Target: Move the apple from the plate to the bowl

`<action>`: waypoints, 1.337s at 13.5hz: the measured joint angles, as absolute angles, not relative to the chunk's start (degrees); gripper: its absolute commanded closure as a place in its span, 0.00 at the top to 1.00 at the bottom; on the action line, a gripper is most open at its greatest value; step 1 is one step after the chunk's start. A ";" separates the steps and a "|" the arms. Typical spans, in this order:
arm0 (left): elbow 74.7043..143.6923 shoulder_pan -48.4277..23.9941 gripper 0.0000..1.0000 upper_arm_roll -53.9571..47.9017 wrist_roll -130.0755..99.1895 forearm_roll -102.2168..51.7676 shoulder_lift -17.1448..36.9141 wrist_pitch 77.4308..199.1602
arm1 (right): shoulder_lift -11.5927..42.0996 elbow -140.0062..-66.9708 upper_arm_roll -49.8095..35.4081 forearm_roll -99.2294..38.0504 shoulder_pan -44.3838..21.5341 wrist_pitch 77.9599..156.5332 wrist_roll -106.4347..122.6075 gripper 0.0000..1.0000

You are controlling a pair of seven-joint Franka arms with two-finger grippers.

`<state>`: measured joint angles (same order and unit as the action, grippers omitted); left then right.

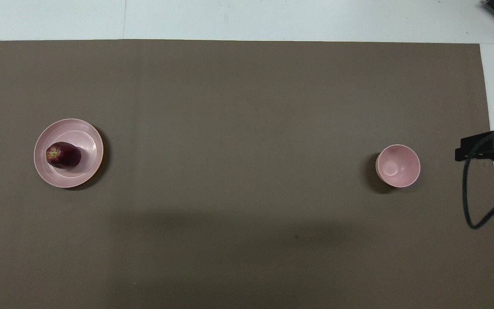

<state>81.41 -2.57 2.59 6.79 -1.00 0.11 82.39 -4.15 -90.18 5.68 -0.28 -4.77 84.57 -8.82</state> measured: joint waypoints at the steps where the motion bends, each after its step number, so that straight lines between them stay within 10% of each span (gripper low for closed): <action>1: 81.41 -2.57 1.00 2.57 6.80 -1.01 0.11 82.38 | -4.15 -90.18 5.70 -0.28 -4.76 84.57 -8.82 1.00; 18: 81.54 -2.45 1.00 2.56 6.76 -0.97 0.11 83.19 | -4.16 -90.62 5.67 -0.42 -4.78 85.93 -8.82 1.00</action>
